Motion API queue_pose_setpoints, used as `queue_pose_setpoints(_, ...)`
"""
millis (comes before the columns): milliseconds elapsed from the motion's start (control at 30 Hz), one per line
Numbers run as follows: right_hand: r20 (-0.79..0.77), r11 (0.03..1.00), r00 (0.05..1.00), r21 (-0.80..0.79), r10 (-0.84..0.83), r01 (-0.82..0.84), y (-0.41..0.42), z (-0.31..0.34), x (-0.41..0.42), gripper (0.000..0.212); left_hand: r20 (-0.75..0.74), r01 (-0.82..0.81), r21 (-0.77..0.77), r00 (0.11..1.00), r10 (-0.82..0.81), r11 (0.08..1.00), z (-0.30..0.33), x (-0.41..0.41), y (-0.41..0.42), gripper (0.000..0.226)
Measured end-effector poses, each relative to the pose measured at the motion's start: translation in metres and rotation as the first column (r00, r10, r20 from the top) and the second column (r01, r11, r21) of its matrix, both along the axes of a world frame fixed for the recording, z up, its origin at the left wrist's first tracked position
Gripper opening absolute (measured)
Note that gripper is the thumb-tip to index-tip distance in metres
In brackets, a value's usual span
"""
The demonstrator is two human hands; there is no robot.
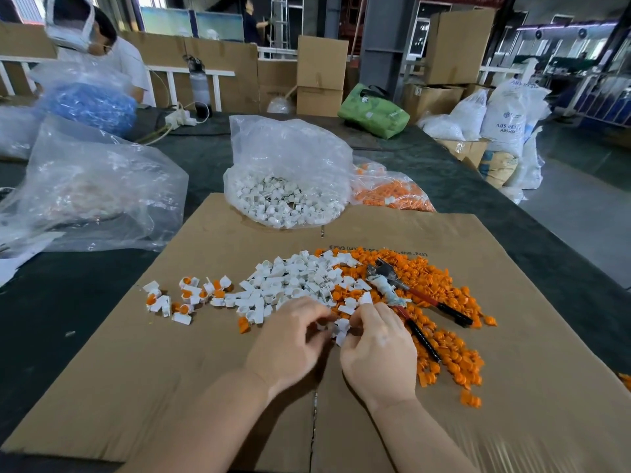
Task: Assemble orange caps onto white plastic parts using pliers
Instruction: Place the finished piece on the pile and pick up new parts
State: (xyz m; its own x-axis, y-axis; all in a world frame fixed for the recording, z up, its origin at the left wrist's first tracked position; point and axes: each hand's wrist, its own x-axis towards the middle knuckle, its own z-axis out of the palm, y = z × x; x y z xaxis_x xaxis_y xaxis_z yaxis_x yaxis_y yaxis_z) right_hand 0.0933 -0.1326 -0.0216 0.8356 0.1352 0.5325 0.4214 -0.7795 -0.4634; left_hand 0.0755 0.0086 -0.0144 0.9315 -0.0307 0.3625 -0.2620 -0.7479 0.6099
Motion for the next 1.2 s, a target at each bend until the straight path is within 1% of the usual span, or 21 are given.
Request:
queue_pose_setpoints(67,-0.043,0.999,0.999,-0.042,0.001,-0.003,0.0,-0.001,0.0,0.015,-0.064,0.049,0.009,0.997,-0.048,0.999,-0.004,0.003,-0.006,0.022)
queue_pose_setpoints(167,-0.065,0.996,0.998,-0.088,0.004,-0.01,0.0,-0.002,0.001,0.009,-0.122,0.019,-0.047,0.992,-0.025,0.999,-0.008,0.007,-0.007,0.019)
queue_pose_setpoints(267,-0.059,0.996,0.998,-0.086,0.004,-0.009,0.001,-0.001,0.002,0.006,-0.097,-0.001,-0.069,0.995,-0.006,0.998,-0.009,0.005,-0.006,0.013)
queue_pose_setpoints(367,-0.033,0.997,0.999,-0.079,-0.027,0.025,0.002,0.0,0.001,0.013,-0.072,-0.01,-0.051,0.997,0.006,0.999,-0.01,0.003,-0.007,0.009)
queue_pose_setpoints(500,-0.023,0.992,0.995,-0.089,-0.095,0.093,0.002,0.0,-0.001,0.018,-0.065,-0.021,-0.027,0.998,0.02,0.999,-0.01,0.002,-0.007,0.01)
queue_pose_setpoints(600,-0.005,0.992,0.997,-0.107,-0.071,0.07,0.002,-0.003,0.001,0.019,-0.067,-0.026,-0.02,0.997,0.024,0.999,-0.011,0.001,-0.007,0.011)
queue_pose_setpoints(667,0.038,0.99,0.999,-0.134,-0.029,0.034,0.002,-0.004,0.003,0.024,-0.067,-0.034,-0.02,0.997,0.033,0.999,-0.012,0.001,-0.008,0.011)
queue_pose_setpoints(733,0.073,0.99,0.997,-0.138,0.01,0.0,0.002,-0.005,0.003,0.03,-0.059,-0.047,-0.024,0.997,0.046,0.999,-0.013,0.001,-0.008,0.023)
queue_pose_setpoints(800,0.071,0.993,0.997,-0.117,0.029,-0.02,0.002,-0.005,0.003,0.031,-0.054,-0.05,-0.019,0.997,0.049,0.999,-0.014,0.0,-0.008,0.035)
queue_pose_setpoints(900,0.036,0.995,0.998,-0.086,0.05,-0.047,0.003,-0.005,0.002,0.03,-0.062,-0.053,-0.019,0.997,0.052,0.998,-0.013,-0.001,-0.008,0.032)
queue_pose_setpoints(967,0.037,0.994,0.996,-0.072,0.085,-0.082,0.004,-0.005,0.002,0.03,-0.067,-0.073,-0.048,0.995,0.07,0.996,-0.012,-0.002,-0.007,0.027)
queue_pose_setpoints(1033,0.044,0.992,0.992,-0.066,0.115,-0.112,0.004,-0.005,0.002,0.031,-0.073,-0.105,-0.109,0.993,0.097,0.988,-0.011,-0.003,-0.006,0.021)
queue_pose_setpoints(1133,0.022,0.99,0.992,-0.063,0.127,-0.125,0.005,-0.006,0.004,0.03,-0.11,-0.16,-0.202,0.984,0.14,0.966,-0.011,-0.004,-0.004,0.025)
queue_pose_setpoints(1200,-0.005,0.989,0.992,-0.067,0.129,-0.13,0.005,-0.007,0.004,0.025,-0.151,-0.186,-0.239,0.977,0.153,0.953,-0.011,-0.004,-0.004,0.023)
